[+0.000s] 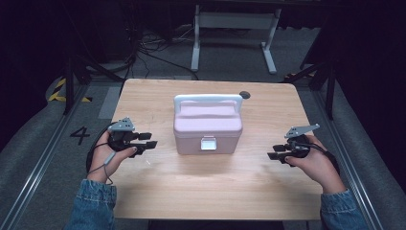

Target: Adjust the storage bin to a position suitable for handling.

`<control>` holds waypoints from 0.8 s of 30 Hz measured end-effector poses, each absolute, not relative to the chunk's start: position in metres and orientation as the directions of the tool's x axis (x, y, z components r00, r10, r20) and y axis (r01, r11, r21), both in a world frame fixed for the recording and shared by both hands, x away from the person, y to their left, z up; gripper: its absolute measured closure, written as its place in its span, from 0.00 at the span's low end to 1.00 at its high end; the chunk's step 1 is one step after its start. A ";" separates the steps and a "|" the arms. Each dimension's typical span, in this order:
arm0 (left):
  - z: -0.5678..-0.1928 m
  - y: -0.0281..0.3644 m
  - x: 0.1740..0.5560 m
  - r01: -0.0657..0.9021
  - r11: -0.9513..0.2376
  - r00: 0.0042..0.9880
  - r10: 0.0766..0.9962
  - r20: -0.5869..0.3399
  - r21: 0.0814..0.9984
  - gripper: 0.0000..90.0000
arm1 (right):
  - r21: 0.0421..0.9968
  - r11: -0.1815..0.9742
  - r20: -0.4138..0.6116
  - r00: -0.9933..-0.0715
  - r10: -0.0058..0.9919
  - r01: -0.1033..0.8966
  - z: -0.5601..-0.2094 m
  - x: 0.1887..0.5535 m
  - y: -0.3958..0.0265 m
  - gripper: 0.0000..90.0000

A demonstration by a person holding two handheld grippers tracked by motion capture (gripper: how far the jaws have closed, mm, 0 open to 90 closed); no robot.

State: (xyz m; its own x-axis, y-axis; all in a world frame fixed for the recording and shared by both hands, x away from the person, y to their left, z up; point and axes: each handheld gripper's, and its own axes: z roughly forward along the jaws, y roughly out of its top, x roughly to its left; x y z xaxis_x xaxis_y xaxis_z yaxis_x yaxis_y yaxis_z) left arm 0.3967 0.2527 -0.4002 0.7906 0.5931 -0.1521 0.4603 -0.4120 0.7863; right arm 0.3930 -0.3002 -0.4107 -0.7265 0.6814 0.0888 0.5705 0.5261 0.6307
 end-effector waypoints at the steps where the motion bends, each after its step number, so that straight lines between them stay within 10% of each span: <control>1: -0.399 0.252 0.397 0.454 -0.413 0.795 0.588 -0.150 0.789 0.62 | 0.632 0.527 0.088 -0.728 0.680 0.568 -0.410 0.393 -0.299 0.64; 24: -0.371 0.232 0.433 0.461 -0.403 0.793 0.587 -0.164 0.790 0.99 | 0.687 0.545 0.045 -0.776 0.629 0.481 -0.370 0.437 -0.261 0.92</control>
State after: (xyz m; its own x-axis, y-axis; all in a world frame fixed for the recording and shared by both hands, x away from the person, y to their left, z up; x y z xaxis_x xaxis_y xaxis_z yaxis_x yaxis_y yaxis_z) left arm 0.4328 0.2325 -0.3715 0.7932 0.5865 -0.1638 0.4615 -0.4035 0.7901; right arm 0.4374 -0.2607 -0.3702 -0.7761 0.6291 0.0448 0.4810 0.5445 0.6871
